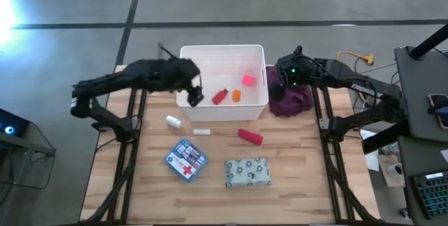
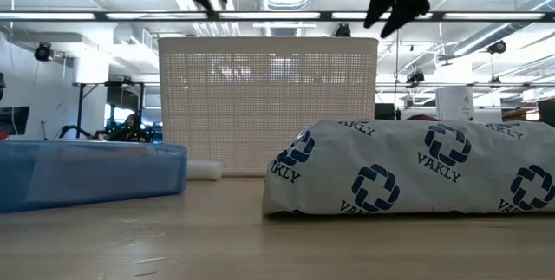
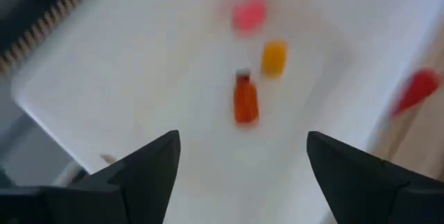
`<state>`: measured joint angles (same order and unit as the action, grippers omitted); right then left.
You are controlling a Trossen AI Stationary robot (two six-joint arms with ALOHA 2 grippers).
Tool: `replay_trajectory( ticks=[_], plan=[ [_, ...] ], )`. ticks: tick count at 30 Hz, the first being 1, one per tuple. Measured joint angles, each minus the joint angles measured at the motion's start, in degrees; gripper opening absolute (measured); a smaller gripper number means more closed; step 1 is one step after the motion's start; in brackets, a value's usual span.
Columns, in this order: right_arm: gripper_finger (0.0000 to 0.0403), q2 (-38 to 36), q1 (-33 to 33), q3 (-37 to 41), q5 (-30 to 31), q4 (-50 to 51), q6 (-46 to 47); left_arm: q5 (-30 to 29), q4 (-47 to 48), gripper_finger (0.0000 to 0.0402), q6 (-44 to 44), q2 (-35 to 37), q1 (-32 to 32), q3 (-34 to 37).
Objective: Pick & place medical supplies in basket/bin
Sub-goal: Put the white pill bottle into the white bin
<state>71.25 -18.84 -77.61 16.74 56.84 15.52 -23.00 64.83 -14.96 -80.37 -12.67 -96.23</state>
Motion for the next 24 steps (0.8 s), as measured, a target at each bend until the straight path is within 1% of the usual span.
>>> replay_trajectory(
  ticks=[1,2,4,5,6,8,9,11,14,15,17,19,22,24],
  plan=[
    [0.0368,0.0,0.0,0.7,0.0,-0.2,0.0,-0.1,-1.3,0.0297,0.5,0.2,-0.1,-1.2],
    [0.0368,-0.2,0.0,1.5,0.0,-0.4,0.0,-0.7,-0.2,0.0297,0.5,0.2,-0.4,-2.2],
    [0.0368,-0.6,0.1,3.2,-0.3,-0.2,-0.1,-2.4,9.4,0.0298,-0.6,0.6,0.1,-3.2],
    [0.0368,-0.7,0.1,4.0,-0.5,-0.2,-0.1,-2.2,14.6,0.0298,-1.6,1.0,1.1,-3.2],
    [0.0368,-0.9,0.2,4.6,-0.6,-0.2,-0.1,-1.2,18.8,0.0298,-2.5,1.8,2.3,-2.7],
    [0.0368,-1.5,0.2,6.2,-0.7,-0.3,0.0,0.9,25.4,0.0299,-2.7,4.3,4.6,0.8],
    [0.0368,-1.8,0.2,6.8,-0.7,-0.5,0.0,2.3,26.2,0.0299,-2.2,5.8,5.4,3.2],
    [0.0368,-2.2,0.2,7.8,-0.7,-0.9,-0.1,5.9,22.5,0.0299,-0.3,8.9,6.7,8.7],
    [0.0368,-2.3,0.2,8.9,-0.7,-2.0,-0.1,13.8,19.2,0.0299,0.2,11.9,10.5,17.3],
    [0.0368,-2.4,0.2,9.2,-0.7,-2.4,-0.1,14.8,18.8,0.0299,0.0,12.6,11.6,20.3],
    [0.0368,-2.4,0.2,9.7,-0.7,-2.5,-0.1,14.1,18.4,0.0299,-0.2,13.8,13.3,26.3],
    [0.0368,-2.4,0.2,10.3,-0.7,-2.8,0.0,13.6,14.4,0.0299,-0.3,14.4,14.2,32.3],
    [0.0368,-2.4,0.2,11.2,-0.7,-3.5,-0.1,12.1,8.6,0.0299,-0.1,12.4,14.3,39.4],
    [0.0368,-2.4,0.2,11.7,-0.7,-3.5,-0.1,9.7,5.3,0.0299,0.3,10.6,13.2,42.4]
  ],
)
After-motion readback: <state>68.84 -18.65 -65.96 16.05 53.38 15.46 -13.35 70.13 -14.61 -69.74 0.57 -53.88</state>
